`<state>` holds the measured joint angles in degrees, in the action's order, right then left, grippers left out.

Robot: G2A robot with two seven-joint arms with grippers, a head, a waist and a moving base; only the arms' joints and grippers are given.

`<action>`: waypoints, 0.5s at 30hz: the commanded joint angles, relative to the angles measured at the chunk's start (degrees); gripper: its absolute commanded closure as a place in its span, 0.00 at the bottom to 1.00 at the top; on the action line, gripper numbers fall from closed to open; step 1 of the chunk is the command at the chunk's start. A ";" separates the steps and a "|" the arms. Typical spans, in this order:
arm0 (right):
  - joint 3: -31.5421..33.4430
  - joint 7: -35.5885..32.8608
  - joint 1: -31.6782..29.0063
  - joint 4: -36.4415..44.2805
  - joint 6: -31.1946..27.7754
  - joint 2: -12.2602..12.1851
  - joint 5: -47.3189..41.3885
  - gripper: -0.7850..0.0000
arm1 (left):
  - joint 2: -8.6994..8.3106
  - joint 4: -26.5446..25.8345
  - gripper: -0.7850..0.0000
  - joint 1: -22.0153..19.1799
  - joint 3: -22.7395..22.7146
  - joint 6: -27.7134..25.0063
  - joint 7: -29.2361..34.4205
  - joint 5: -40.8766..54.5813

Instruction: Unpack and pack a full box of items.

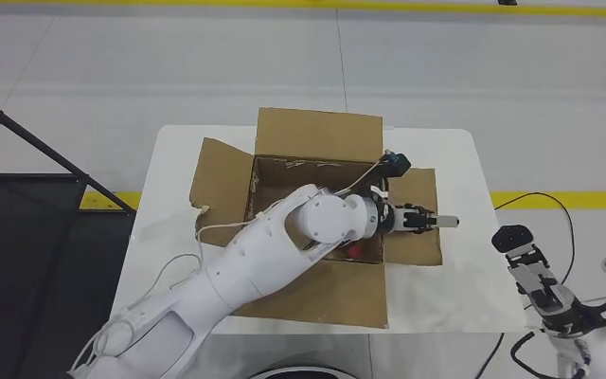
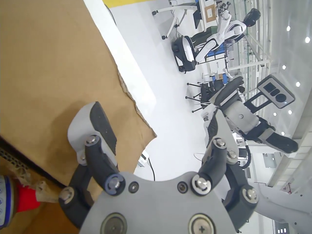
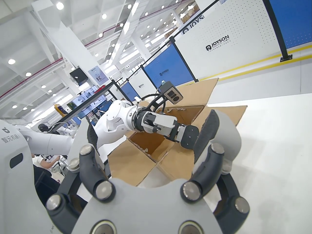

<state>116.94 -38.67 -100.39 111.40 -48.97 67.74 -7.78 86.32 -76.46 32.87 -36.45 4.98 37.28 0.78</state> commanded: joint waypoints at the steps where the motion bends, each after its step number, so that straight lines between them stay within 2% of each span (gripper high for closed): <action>1: -0.33 0.48 0.31 1.29 -0.30 -0.02 0.40 0.00 | -0.67 -3.27 0.00 0.93 -2.16 0.15 -0.40 -1.37; 6: -1.12 0.47 1.95 6.39 0.48 -0.26 6.18 0.00 | -3.04 -13.40 0.00 5.05 -9.80 0.87 -0.13 -4.56; 11: -5.62 -1.74 6.70 12.97 6.08 -0.76 15.21 0.00 | -6.38 -27.12 0.00 13.16 -21.60 3.22 1.16 -11.97; 15: -11.47 -5.28 11.82 16.67 11.33 -1.21 23.38 0.00 | -8.34 -35.36 0.00 20.02 -31.31 4.23 2.66 -14.79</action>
<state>107.30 -42.90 -90.14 127.29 -39.12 66.64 13.14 78.48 -109.40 50.62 -64.29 8.99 39.71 -13.44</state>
